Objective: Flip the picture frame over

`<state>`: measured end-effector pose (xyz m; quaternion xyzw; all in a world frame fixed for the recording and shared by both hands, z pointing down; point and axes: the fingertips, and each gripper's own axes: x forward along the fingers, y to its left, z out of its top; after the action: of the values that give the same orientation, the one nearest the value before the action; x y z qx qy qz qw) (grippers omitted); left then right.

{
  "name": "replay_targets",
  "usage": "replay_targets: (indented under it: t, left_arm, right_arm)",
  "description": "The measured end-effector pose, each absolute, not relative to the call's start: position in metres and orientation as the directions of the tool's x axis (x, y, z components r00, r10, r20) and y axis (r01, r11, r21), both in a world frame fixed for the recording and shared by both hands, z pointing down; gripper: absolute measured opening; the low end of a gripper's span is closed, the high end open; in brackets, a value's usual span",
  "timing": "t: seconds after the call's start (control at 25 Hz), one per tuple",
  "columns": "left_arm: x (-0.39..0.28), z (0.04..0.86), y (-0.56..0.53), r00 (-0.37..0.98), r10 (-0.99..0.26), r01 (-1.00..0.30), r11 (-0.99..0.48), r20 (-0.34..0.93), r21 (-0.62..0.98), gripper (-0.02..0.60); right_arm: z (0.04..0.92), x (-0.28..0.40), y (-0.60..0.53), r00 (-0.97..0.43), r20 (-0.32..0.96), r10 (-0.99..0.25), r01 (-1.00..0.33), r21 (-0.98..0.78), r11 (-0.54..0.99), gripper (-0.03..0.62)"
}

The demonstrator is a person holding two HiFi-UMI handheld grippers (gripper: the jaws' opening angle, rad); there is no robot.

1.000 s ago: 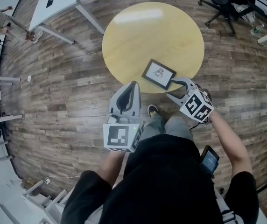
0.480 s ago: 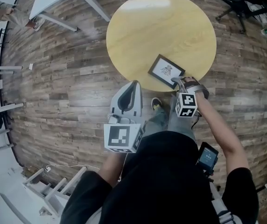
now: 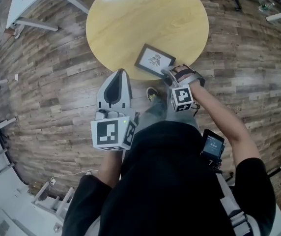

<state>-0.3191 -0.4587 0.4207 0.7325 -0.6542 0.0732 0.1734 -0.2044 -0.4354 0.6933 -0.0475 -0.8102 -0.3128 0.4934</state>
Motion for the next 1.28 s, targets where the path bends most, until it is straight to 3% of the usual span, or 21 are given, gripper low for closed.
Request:
replay_targets:
  t: [0.36,0.64,0.76,0.92,1.08,1.28]
  left_arm:
    - [-0.313,0.414,-0.464,0.162,-0.937,-0.980,-0.117,0.311,0.159,0.023]
    - [-0.315,0.404,-0.469,0.157,-0.943,-0.983,-0.119,0.293,0.142,0.023]
    - [-0.313,0.400,-0.470,0.157,-0.943,-0.983,-0.120,0.292,0.140,0.023]
    - [-0.314,0.399,-0.471,0.160,-0.942,-0.983,-0.126,0.294,0.132,0.023]
    - [-0.316,0.400,-0.476,0.166,-0.940,-0.983,-0.134,0.299,0.126,0.023]
    - [-0.316,0.399,-0.481,0.172,-0.938,-0.982,-0.140,0.300,0.125,0.023]
  right_arm:
    - [0.632,-0.216,-0.435,-0.641,0.765,-0.063,0.220,0.262,0.940,0.147]
    - [0.581,-0.232,-0.459,-0.786,0.617,0.043,-0.037,-0.117,0.992,0.140]
    - [0.566,-0.225,-0.476,-0.861,0.506,0.040,-0.171,-0.363,0.916,0.140]
    - [0.558,-0.207,-0.503,-0.934,0.353,-0.049,-0.284,-0.654,0.701,0.140]
    - [0.562,-0.188,-0.529,-0.944,0.287,-0.164,-0.330,-0.781,0.530,0.129]
    - [0.582,-0.160,-0.547,-0.904,0.326,-0.278,-0.414,-0.833,0.368,0.099]
